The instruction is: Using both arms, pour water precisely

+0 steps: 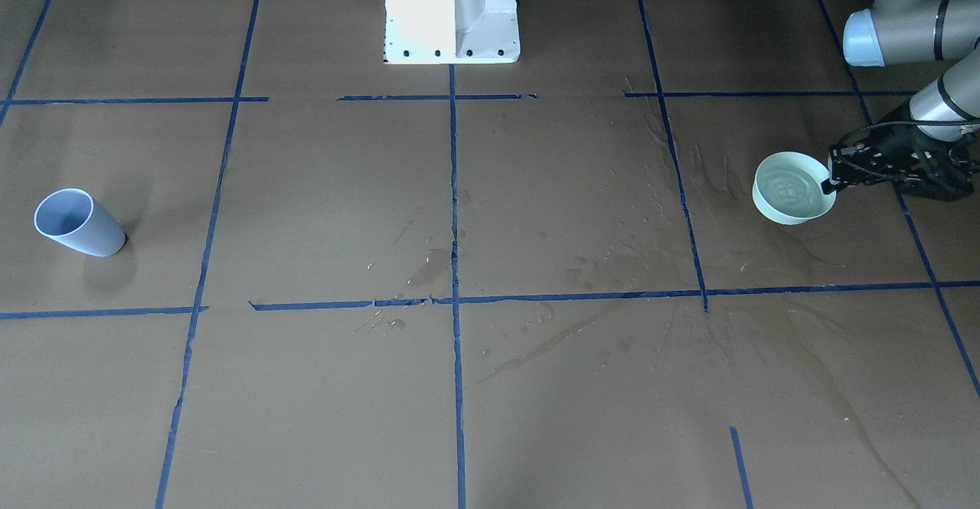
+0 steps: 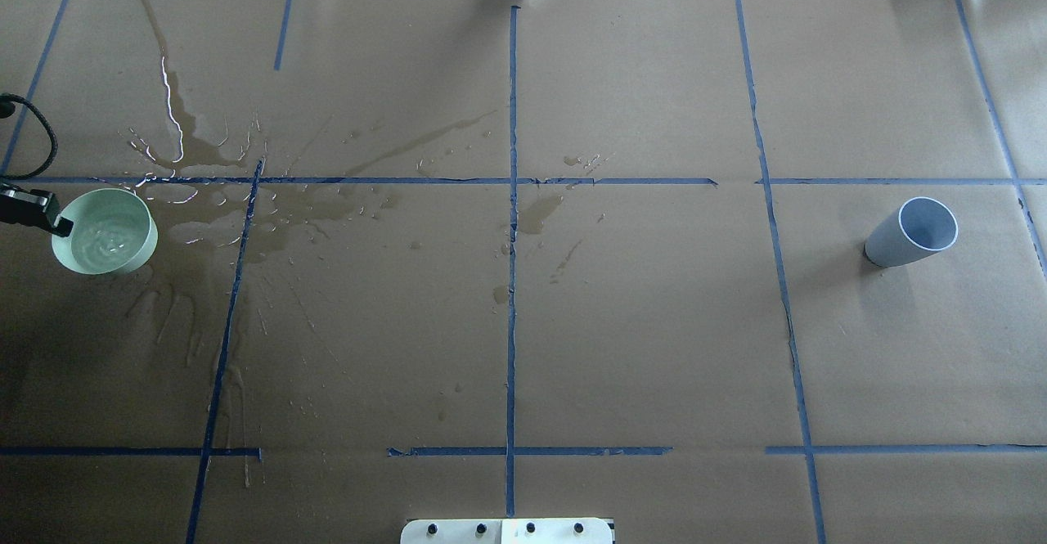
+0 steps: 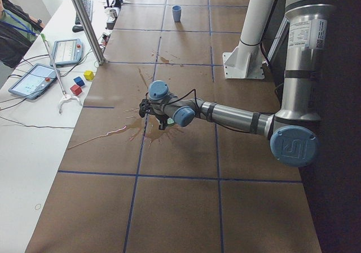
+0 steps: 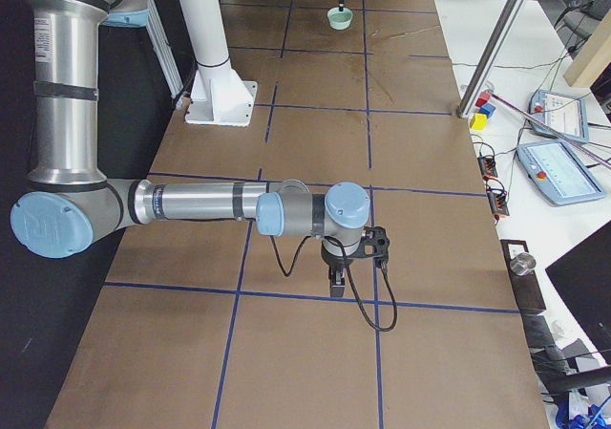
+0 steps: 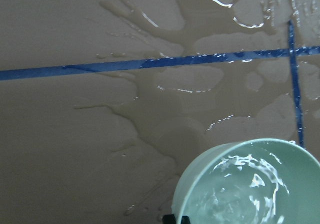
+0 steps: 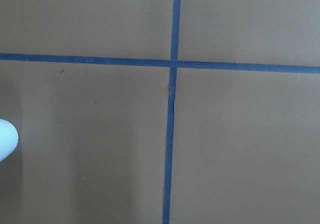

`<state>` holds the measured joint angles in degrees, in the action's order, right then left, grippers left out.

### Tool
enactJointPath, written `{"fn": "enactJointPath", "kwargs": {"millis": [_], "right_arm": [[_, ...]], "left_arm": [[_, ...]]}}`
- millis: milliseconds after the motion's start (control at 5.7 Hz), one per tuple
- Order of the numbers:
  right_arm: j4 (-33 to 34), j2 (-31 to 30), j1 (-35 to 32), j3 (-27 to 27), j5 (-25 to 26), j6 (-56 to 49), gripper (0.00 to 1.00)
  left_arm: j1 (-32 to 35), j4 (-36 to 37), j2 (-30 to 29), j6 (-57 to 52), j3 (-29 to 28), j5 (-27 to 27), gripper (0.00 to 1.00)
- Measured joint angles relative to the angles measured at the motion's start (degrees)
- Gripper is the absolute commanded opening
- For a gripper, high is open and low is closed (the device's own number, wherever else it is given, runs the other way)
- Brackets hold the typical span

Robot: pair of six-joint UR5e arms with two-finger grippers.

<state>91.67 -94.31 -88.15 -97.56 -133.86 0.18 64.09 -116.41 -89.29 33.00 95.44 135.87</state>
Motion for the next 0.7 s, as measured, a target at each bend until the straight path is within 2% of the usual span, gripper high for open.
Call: {"fn": "enactJointPath", "kwargs": {"millis": [351, 702], "right_arm": [[-0.07, 0.0, 0.0, -0.1, 0.04, 0.0, 1.0], [-0.04, 0.04, 0.0, -0.17, 0.07, -0.03, 1.0]], "left_arm": [[0.01, -6.56, 0.53, -0.2, -5.53, 0.01, 0.01], [-0.08, -7.84, 0.53, -0.2, -7.16, 0.72, 0.17]]}}
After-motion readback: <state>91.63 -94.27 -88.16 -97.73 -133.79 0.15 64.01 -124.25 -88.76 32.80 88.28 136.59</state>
